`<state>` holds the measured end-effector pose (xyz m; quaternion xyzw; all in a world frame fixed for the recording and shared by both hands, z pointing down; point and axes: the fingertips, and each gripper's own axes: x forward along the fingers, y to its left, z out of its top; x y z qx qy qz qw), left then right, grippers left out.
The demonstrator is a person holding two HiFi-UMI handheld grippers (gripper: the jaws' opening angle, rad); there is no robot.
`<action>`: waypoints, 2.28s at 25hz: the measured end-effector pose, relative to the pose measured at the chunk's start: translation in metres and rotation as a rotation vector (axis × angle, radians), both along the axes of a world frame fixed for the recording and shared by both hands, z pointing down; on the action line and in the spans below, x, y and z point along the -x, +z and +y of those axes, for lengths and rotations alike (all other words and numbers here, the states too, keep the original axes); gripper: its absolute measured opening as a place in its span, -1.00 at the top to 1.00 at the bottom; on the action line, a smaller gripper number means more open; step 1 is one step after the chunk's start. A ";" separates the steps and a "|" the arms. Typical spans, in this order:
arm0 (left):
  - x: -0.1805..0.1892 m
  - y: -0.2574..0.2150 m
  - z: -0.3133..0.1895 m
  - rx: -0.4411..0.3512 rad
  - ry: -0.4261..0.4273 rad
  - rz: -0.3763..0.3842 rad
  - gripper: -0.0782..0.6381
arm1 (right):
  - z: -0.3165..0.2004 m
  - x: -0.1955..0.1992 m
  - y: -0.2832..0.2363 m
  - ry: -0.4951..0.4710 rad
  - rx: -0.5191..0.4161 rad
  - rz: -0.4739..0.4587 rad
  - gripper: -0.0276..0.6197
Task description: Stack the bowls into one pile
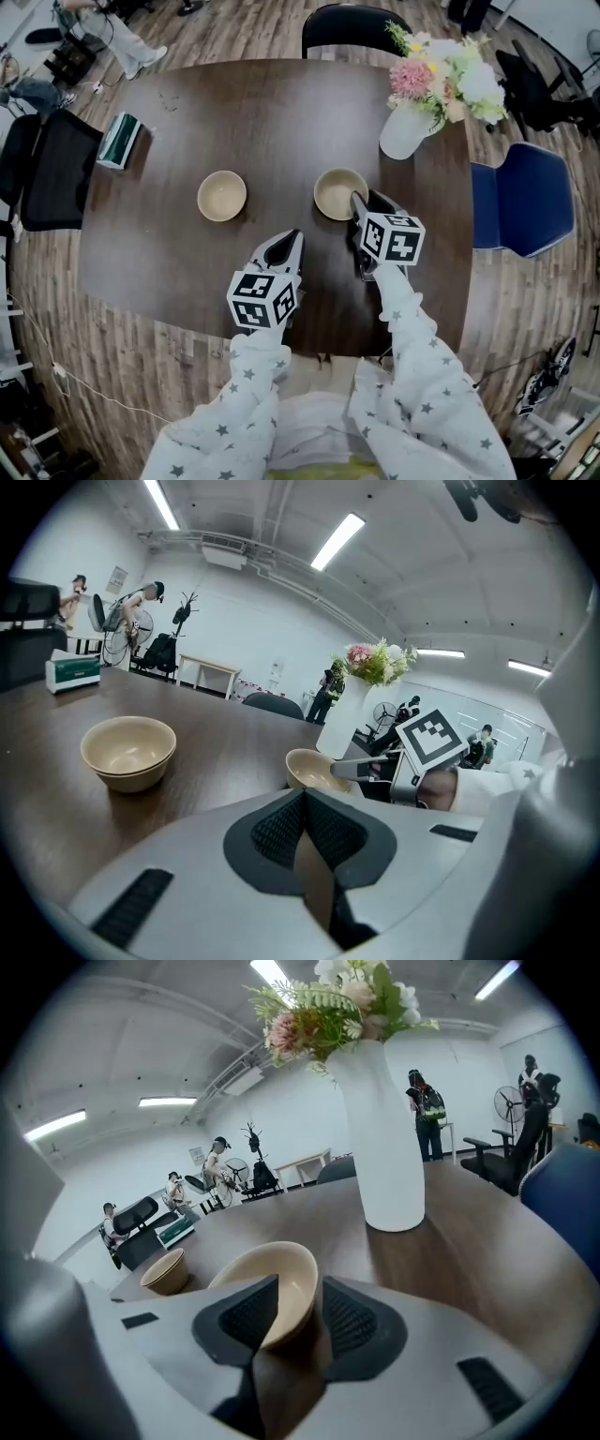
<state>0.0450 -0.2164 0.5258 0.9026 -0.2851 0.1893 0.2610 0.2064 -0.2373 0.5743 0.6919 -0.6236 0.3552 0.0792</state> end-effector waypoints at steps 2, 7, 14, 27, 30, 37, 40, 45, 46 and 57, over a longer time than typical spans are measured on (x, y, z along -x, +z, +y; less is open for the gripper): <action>0.003 0.003 0.002 0.008 -0.006 -0.010 0.71 | -0.002 0.001 0.007 0.004 0.014 -0.021 0.51; 0.007 0.004 0.004 0.006 -0.026 -0.012 0.71 | -0.004 -0.001 0.011 0.032 0.034 -0.030 0.70; 0.020 -0.003 0.008 -0.009 -0.082 -0.014 0.71 | 0.000 0.005 0.004 0.014 0.022 -0.047 0.80; 0.063 -0.034 0.024 -0.091 -0.253 0.000 0.71 | -0.009 0.052 -0.032 -0.131 -0.074 -0.092 0.80; 0.082 -0.036 0.027 -0.105 -0.305 0.004 0.71 | -0.017 0.072 -0.038 -0.179 -0.096 -0.085 0.80; 0.136 -0.037 0.018 -0.100 -0.381 -0.001 0.71 | -0.034 0.120 -0.049 -0.239 -0.111 -0.088 0.80; 0.158 -0.038 0.010 -0.094 -0.395 -0.005 0.71 | -0.047 0.134 -0.055 -0.228 -0.121 -0.078 0.80; 0.189 -0.034 -0.009 -0.082 -0.390 -0.005 0.71 | -0.066 0.161 -0.056 -0.201 -0.126 -0.074 0.80; 0.194 -0.033 -0.013 -0.081 -0.385 -0.005 0.71 | -0.071 0.166 -0.056 -0.198 -0.128 -0.073 0.80; 0.223 -0.026 -0.056 -0.071 -0.324 -0.012 0.71 | -0.115 0.202 -0.052 -0.170 -0.132 -0.067 0.80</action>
